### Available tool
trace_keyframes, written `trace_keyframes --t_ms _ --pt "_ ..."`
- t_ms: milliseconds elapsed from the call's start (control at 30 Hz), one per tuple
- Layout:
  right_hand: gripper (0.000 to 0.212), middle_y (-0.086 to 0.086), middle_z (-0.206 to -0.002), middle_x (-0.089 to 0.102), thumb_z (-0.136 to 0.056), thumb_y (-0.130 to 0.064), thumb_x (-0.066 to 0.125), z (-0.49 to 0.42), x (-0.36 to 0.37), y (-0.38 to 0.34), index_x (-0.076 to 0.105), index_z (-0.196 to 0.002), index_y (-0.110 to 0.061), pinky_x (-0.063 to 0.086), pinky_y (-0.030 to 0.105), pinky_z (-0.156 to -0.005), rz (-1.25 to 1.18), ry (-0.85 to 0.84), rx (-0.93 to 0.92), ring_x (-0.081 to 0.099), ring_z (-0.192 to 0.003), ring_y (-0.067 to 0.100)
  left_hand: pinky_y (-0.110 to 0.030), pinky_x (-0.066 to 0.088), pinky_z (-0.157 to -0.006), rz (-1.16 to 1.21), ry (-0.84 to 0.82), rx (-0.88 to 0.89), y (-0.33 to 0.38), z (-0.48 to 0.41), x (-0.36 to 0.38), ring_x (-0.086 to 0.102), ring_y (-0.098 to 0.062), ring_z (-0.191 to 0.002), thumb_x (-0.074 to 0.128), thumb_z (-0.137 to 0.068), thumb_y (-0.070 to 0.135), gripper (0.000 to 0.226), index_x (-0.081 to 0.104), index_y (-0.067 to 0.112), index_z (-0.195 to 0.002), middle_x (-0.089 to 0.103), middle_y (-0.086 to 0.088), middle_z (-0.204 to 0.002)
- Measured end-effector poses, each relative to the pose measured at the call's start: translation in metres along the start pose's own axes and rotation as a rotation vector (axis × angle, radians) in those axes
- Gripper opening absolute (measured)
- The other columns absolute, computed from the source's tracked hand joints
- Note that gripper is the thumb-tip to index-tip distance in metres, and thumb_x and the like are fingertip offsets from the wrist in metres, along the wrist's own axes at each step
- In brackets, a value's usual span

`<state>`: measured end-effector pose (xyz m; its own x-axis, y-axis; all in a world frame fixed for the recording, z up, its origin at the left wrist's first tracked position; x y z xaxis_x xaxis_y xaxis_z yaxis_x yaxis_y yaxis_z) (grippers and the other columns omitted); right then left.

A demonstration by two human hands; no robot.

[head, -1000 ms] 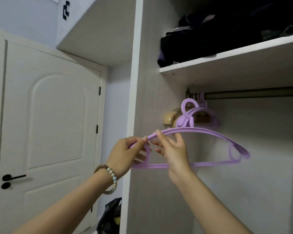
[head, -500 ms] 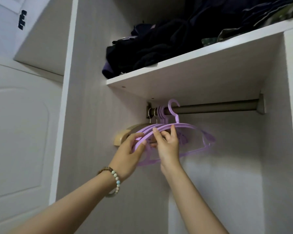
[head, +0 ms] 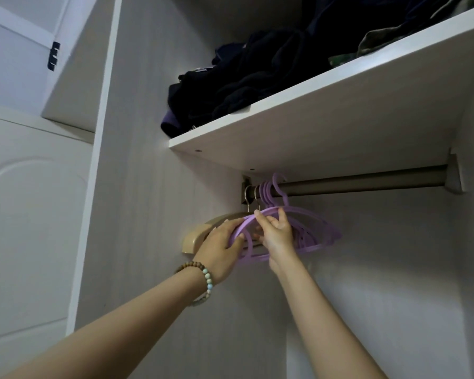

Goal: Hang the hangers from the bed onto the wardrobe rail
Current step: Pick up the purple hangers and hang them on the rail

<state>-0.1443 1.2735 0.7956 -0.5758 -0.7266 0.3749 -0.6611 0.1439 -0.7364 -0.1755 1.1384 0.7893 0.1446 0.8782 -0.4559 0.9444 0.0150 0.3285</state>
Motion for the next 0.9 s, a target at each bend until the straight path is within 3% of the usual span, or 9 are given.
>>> trace_keyframes --t_ms 133,333,400,433,533,600,733,833,900 --pt "0.07 0.002 -0.079 0.063 -0.09 -0.007 0.058 -0.005 -0.002 0.005 0.019 -0.147 -0.01 0.053 0.022 -0.054 0.054 -0.038 0.071 0.059 -0.065 0.01 -0.039 0.027 -0.112 -0.099 -0.054 -0.054 -0.004 -0.002 0.004 0.037 -0.02 -0.133 0.041 -0.096 0.023 0.042 0.039 0.021 -0.138 0.049 -0.002 -0.138" --pt "0.078 0.008 -0.098 0.06 -0.086 -0.008 0.063 0.004 -0.003 0.01 0.016 -0.148 -0.012 0.049 0.015 -0.045 0.113 -0.038 0.145 0.054 -0.063 0.009 -0.031 0.025 -0.113 -0.104 -0.115 -0.116 -0.013 0.001 0.004 0.033 -0.019 -0.136 0.041 -0.095 0.025 0.046 0.036 0.018 -0.14 0.043 -0.005 -0.142" --pt "0.083 0.009 -0.119 0.055 -0.085 -0.015 0.066 0.011 -0.004 0.012 0.013 -0.149 -0.016 0.052 0.017 -0.057 0.134 -0.025 0.136 0.059 -0.079 0.012 -0.019 0.027 -0.107 -0.06 -0.1 -0.142 -0.015 0.006 -0.002 0.039 -0.017 -0.13 0.044 -0.095 0.025 0.046 0.038 0.014 -0.139 0.045 -0.004 -0.138" --pt "0.083 0.009 -0.132 0.048 -0.084 -0.02 0.068 0.014 -0.005 0.012 0.016 -0.148 -0.019 0.054 0.022 -0.072 0.161 -0.006 0.124 0.058 -0.096 0.016 -0.016 0.027 -0.103 -0.03 -0.083 -0.152 -0.017 0.009 -0.007 0.042 -0.017 -0.128 0.046 -0.094 0.026 0.046 0.04 0.013 -0.138 0.047 -0.003 -0.137" --pt "0.078 0.003 -0.152 0.026 -0.083 -0.034 0.066 0.031 -0.001 0.005 0.022 -0.147 -0.024 0.036 0.041 -0.11 0.207 0.001 0.113 0.037 -0.133 0.019 -0.012 0.029 -0.099 0.08 -0.053 -0.18 -0.019 0.018 -0.024 0.043 -0.013 -0.127 0.046 -0.094 0.025 0.045 0.041 0.011 -0.137 0.048 0.002 -0.133" --pt "0.074 0.002 -0.152 0.026 -0.086 -0.035 0.063 0.045 0.008 -0.006 0.022 -0.147 -0.025 0.031 0.041 -0.113 0.197 -0.022 0.092 0.034 -0.136 0.018 -0.003 0.024 -0.089 0.122 -0.066 -0.218 -0.02 0.025 -0.039 0.041 -0.011 -0.128 0.043 -0.096 0.02 0.045 0.036 0.01 -0.139 0.045 0.003 -0.134" --pt "0.069 0.004 -0.15 0.031 -0.089 -0.033 0.059 0.076 0.042 -0.032 0.023 -0.147 -0.026 0.028 0.036 -0.114 0.233 -0.071 0.013 0.036 -0.134 0.016 -0.021 0.025 -0.106 0.077 -0.028 -0.213 -0.028 0.038 -0.082 0.037 -0.014 -0.134 0.043 -0.096 0.027 0.048 0.034 0.016 -0.141 0.039 0.002 -0.146" --pt "0.065 0.004 -0.135 0.043 -0.091 -0.035 0.056 0.107 0.081 -0.048 0.023 -0.146 -0.029 0.031 0.029 -0.106 0.268 -0.127 -0.02 0.052 -0.121 0.019 -0.026 0.027 -0.108 0.047 0.01 -0.22 -0.036 0.053 -0.127 0.038 -0.014 -0.134 0.043 -0.095 0.03 0.047 0.035 0.019 -0.141 0.04 0.004 -0.146" --pt "0.069 0.0 -0.149 0.032 -0.088 -0.038 0.059 0.124 0.113 -0.049 0.021 -0.146 -0.035 0.031 0.032 -0.108 0.252 -0.18 -0.018 0.041 -0.133 0.023 -0.025 0.027 -0.107 0.013 0.041 -0.219 -0.042 0.069 -0.162 0.038 -0.013 -0.133 0.042 -0.095 0.031 0.047 0.036 0.02 -0.14 0.04 0.005 -0.145"
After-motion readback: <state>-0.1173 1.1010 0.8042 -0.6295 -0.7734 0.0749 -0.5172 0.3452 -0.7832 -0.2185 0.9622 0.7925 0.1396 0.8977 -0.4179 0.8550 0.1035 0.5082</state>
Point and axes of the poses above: each hand's wrist, its own z-axis away from the middle knuckle, its own x-axis out of the palm, y = z × x, the point moved 5 cm from there along -z, towards the middle knuckle
